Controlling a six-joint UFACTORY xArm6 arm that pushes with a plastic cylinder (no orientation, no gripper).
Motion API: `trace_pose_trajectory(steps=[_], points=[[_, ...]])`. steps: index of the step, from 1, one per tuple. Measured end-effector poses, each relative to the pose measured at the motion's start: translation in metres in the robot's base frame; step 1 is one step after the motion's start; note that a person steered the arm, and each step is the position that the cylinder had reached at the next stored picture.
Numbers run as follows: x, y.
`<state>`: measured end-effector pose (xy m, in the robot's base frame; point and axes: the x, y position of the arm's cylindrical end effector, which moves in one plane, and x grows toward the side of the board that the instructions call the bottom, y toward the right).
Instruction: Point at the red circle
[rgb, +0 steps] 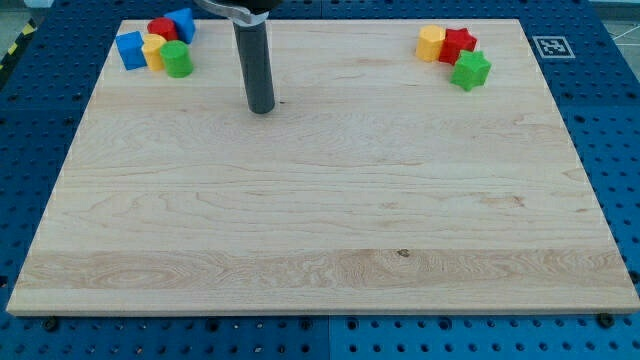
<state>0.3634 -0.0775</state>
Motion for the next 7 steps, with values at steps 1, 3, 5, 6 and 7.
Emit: trace_pose_trajectory(steps=[1,3,5,6,7], points=[[-0.064,0.000],[-0.172,-0.017],[-0.171,-0.026],[-0.171,-0.026],[-0.171,-0.034]])
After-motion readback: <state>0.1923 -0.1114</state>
